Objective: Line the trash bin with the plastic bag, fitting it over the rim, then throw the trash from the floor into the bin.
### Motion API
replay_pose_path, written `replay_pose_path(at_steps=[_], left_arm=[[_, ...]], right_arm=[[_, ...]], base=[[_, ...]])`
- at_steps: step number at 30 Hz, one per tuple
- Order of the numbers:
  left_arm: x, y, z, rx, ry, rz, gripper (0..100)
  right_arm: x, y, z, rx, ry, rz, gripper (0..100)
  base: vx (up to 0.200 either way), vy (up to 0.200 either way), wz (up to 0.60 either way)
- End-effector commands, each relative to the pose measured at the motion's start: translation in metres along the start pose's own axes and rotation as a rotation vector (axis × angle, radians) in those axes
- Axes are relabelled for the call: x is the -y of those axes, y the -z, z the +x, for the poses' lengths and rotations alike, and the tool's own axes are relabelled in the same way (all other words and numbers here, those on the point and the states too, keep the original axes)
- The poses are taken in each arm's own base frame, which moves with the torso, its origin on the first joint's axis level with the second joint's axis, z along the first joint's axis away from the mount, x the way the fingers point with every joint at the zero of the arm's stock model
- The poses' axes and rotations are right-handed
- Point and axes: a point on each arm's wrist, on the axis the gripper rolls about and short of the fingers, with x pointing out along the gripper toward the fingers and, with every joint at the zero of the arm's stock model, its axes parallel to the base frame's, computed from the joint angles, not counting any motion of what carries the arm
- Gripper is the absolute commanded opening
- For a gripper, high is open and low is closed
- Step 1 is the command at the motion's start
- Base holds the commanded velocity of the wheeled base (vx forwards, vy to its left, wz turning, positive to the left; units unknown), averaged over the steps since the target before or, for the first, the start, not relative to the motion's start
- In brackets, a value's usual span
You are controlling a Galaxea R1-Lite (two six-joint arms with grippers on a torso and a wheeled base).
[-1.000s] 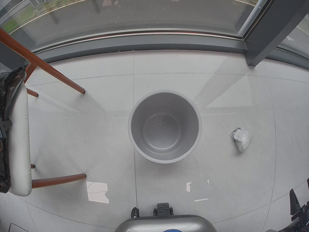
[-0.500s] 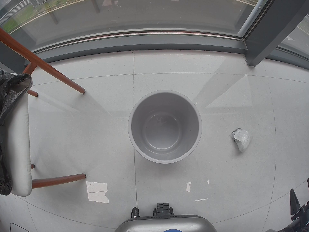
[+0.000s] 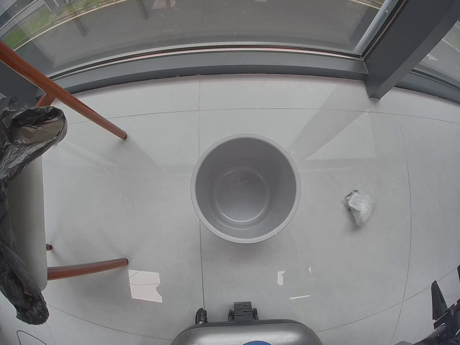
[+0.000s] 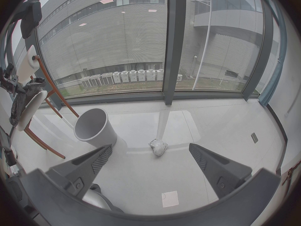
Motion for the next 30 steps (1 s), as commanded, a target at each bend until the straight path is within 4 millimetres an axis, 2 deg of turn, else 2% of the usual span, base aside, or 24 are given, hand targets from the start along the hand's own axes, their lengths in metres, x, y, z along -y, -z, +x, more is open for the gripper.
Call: replay_pose_path(at_steps=[1,11,17,19,25,30], left_arm=[[0.023,0.017,-0.031,0.063,0.164,0.020,0],[0.039,0.027,-0.050,0.032,0.379,-0.057,0],[0.038,0.016,-0.044,0.057,0.447,-0.137,0],[0.034,0.009,-0.036,0.036,0.477,-0.158,0],[0.034,0.003,-0.033,0.006,0.573,-0.114,0],[0.036,0.005,-0.034,-0.095,0.702,-0.084,0]], right_arm=[[0.000,0.005,0.000,0.001,0.000,0.000,100],[0.000,0.005,0.000,0.002,-0.002,-0.002,100],[0.000,0.005,0.000,0.002,-0.002,-0.002,100],[0.000,0.005,0.000,0.002,-0.002,-0.002,100],[0.000,0.005,0.000,0.004,0.000,0.000,100],[0.000,0.005,0.000,0.004,0.000,0.000,100]], base=[[0.000,0.000,0.00],[0.000,0.000,0.00],[0.000,0.000,0.00],[0.000,0.000,0.00],[0.000,0.000,0.00],[0.000,0.000,0.00]])
